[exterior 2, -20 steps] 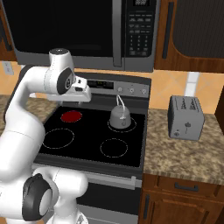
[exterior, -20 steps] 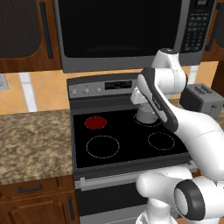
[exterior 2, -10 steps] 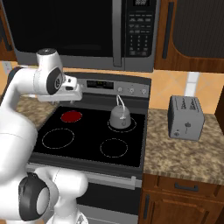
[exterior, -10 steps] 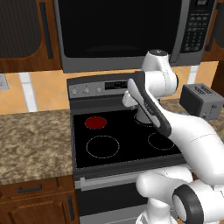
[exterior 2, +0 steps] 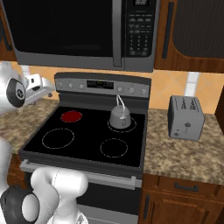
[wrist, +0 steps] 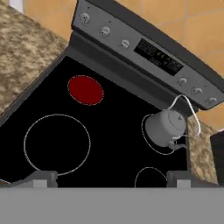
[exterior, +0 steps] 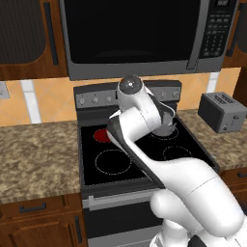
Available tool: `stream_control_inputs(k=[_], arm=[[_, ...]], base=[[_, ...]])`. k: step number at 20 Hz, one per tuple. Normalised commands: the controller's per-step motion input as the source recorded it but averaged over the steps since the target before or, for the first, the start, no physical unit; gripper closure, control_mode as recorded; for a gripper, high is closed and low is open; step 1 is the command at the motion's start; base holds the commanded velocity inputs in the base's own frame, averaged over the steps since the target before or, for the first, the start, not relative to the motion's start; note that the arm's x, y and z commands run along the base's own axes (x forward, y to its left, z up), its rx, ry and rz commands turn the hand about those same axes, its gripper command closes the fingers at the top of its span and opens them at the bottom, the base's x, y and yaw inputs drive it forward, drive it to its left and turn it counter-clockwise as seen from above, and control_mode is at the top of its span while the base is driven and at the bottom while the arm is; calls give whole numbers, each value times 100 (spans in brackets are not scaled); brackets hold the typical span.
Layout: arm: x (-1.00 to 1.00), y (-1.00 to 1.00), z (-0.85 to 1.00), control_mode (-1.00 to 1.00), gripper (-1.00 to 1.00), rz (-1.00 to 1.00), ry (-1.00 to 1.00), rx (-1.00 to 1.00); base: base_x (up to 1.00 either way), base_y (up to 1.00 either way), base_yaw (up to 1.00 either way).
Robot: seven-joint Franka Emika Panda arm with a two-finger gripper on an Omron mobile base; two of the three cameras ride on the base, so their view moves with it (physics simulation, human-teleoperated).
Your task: Turn off the rear left burner of the stove.
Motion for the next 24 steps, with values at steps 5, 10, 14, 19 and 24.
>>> stream_control_inputs(k=[5, 10, 14, 19, 24], arm=[[4, 40, -27, -100, -100, 19, -39, -52], [51, 22, 0, -100, -100, 2, -22, -19], [64, 0, -3, -100, -100, 0, 0, -6], [79, 10, -2, -100, -100, -1, 0, -9], [63, 23, 0, -100, -100, -2, 1, -10]], base=[[0, 0, 0], [0, 0, 0], [0, 0, 0], [0, 0, 0], [0, 0, 0]])
